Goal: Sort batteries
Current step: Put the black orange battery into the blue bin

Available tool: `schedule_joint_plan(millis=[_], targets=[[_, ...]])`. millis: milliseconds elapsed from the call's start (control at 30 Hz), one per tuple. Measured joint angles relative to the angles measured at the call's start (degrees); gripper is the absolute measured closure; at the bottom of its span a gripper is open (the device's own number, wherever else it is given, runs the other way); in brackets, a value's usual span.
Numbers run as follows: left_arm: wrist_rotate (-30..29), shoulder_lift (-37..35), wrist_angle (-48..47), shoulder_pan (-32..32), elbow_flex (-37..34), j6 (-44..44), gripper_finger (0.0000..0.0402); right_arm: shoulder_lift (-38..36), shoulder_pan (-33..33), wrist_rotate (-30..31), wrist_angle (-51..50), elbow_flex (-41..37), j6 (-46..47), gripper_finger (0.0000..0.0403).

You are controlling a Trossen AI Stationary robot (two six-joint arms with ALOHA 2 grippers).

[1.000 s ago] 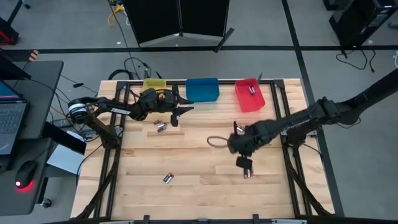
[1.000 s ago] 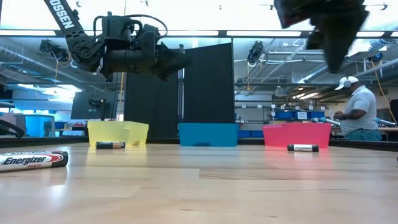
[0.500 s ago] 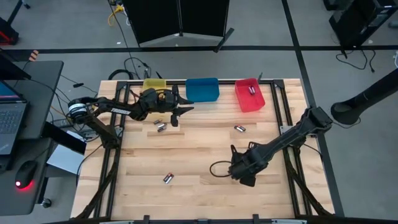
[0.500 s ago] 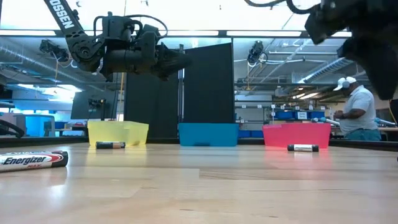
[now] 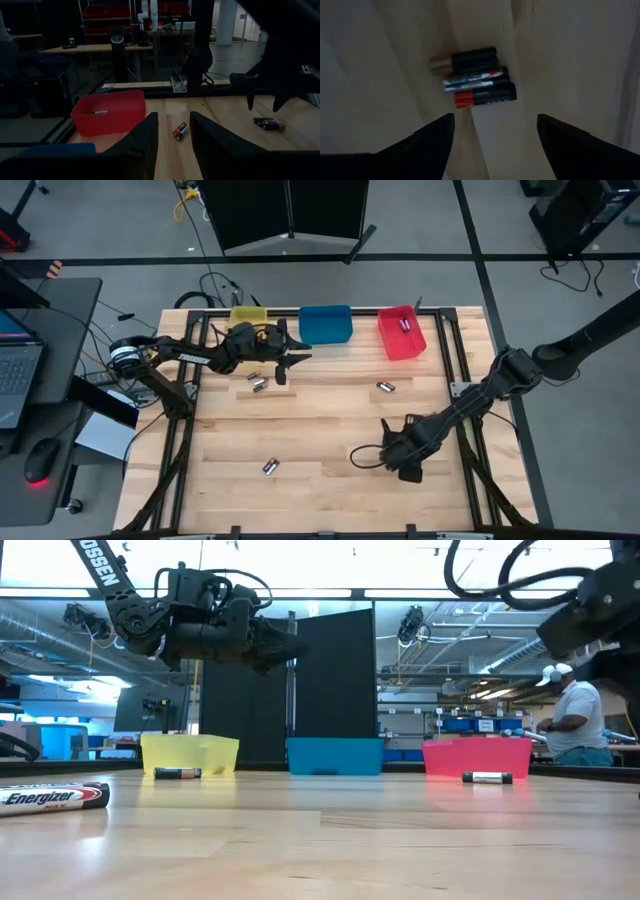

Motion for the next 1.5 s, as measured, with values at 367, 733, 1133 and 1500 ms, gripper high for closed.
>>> schedule_joint_plan(millis=[367,733,1133,1500], targets=[[0.00,0.00,0.01,0.00,0.00,0.01,0.0282,-0.03,2.20,3.18,4.76,-2.55,0.82,0.0107],[0.00,0.00,-0.07,-0.02,0.00,-0.02,0.0282,0.12,3.10,5.54,6.58,-2.61,-0.78,0.0105],[0.00,0.00,-0.26,-0.04,0.00,-0.02,0.0282,0.14,4.72,5.76,9.85,-6.55,-1.83,0.0100],[0.00,0.00,-0.25,-0.07,0.00,-0.21,0.0282,0.03,4.79,6.90,10.91,-8.23,-4.62,0.0108]])
